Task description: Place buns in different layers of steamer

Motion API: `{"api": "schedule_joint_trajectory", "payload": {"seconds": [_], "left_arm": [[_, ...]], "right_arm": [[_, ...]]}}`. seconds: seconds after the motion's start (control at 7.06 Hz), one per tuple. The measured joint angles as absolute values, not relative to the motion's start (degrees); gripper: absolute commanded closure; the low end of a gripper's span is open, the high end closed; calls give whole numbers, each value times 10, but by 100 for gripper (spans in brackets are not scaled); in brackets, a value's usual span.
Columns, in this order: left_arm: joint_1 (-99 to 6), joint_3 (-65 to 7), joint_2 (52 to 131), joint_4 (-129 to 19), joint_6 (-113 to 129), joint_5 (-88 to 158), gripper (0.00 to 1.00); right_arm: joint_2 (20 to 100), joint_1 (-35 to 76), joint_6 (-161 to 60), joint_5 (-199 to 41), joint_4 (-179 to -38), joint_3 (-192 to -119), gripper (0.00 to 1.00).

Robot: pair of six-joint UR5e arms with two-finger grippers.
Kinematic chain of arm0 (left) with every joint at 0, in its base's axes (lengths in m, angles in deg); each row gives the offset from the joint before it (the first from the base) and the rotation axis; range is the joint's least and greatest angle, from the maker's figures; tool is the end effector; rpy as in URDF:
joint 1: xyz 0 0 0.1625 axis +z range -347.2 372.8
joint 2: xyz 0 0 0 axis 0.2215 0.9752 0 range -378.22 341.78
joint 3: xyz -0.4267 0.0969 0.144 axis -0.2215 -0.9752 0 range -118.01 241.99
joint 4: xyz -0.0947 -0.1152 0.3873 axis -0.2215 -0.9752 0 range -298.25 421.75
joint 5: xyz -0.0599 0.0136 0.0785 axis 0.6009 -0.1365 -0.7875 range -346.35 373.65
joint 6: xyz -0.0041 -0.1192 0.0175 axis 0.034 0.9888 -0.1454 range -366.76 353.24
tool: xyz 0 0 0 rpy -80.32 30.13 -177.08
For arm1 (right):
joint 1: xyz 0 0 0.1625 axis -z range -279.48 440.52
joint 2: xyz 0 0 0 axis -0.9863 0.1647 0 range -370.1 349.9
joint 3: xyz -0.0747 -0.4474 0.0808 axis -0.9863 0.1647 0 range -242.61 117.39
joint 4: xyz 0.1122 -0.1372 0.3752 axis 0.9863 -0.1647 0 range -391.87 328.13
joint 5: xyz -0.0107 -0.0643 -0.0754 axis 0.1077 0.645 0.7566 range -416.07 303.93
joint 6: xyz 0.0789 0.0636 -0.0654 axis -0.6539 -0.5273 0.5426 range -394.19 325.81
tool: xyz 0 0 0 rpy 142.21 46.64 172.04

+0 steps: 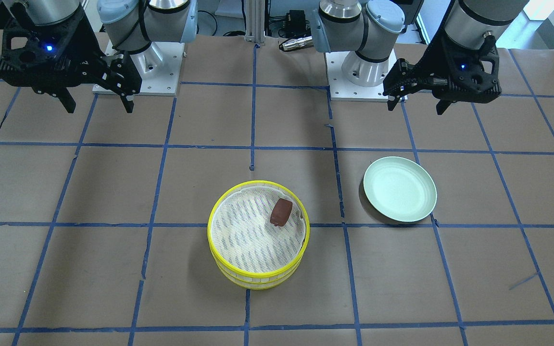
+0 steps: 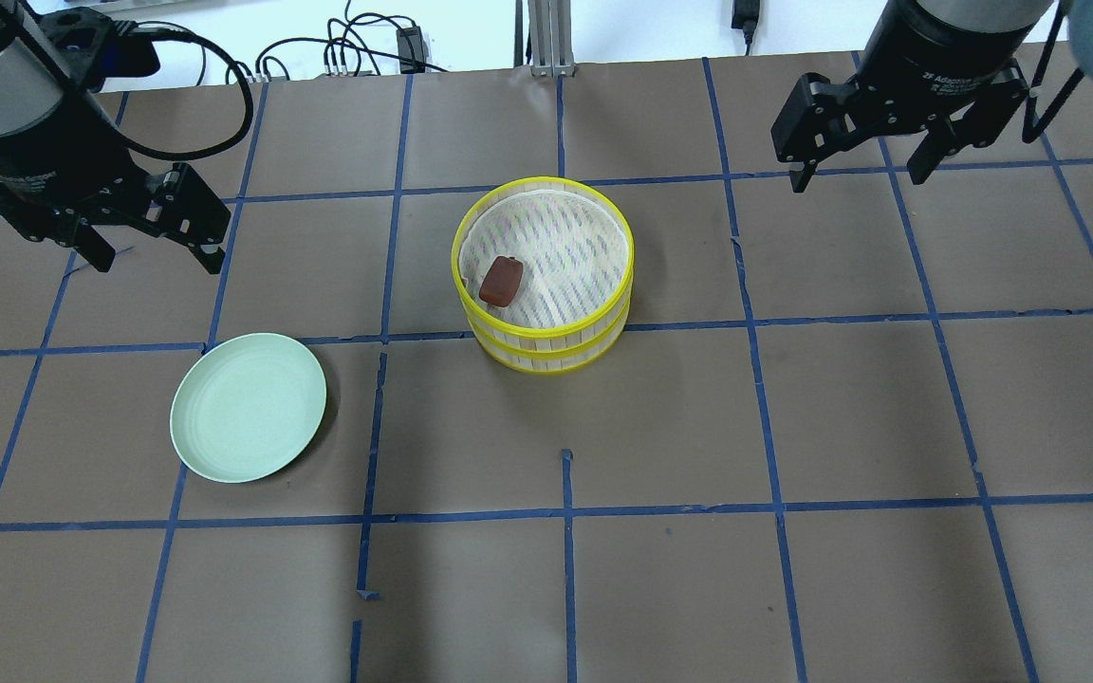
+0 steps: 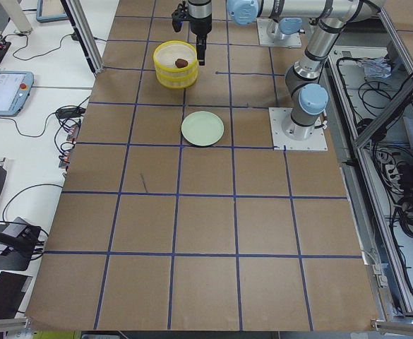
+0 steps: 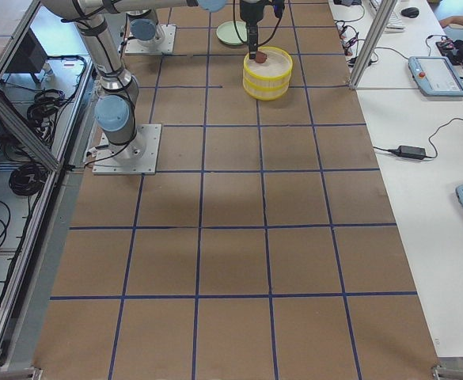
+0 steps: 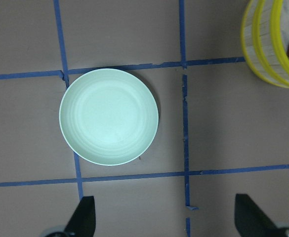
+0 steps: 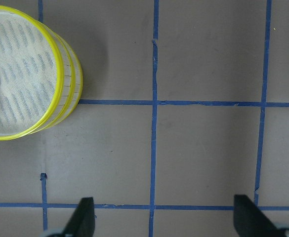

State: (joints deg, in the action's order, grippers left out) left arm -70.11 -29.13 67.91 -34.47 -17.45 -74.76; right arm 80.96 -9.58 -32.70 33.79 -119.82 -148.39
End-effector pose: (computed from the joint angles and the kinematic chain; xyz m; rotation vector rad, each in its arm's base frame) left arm -0.0796 -0.4670 0.5147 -0.0960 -3.1021 -0.0861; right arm 0.1345 -0.4888 0.5445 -0.0437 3.1384 -0.0884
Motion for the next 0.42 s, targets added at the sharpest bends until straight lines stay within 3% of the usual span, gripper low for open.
{"api": "schedule_joint_trajectory", "payload": {"seconds": [0.42], "left_arm": [[-717,-296,680,-343,-174,-732,0]], "right_arm": [[810,-96,-327,339,-1198,-1484,0]]}}
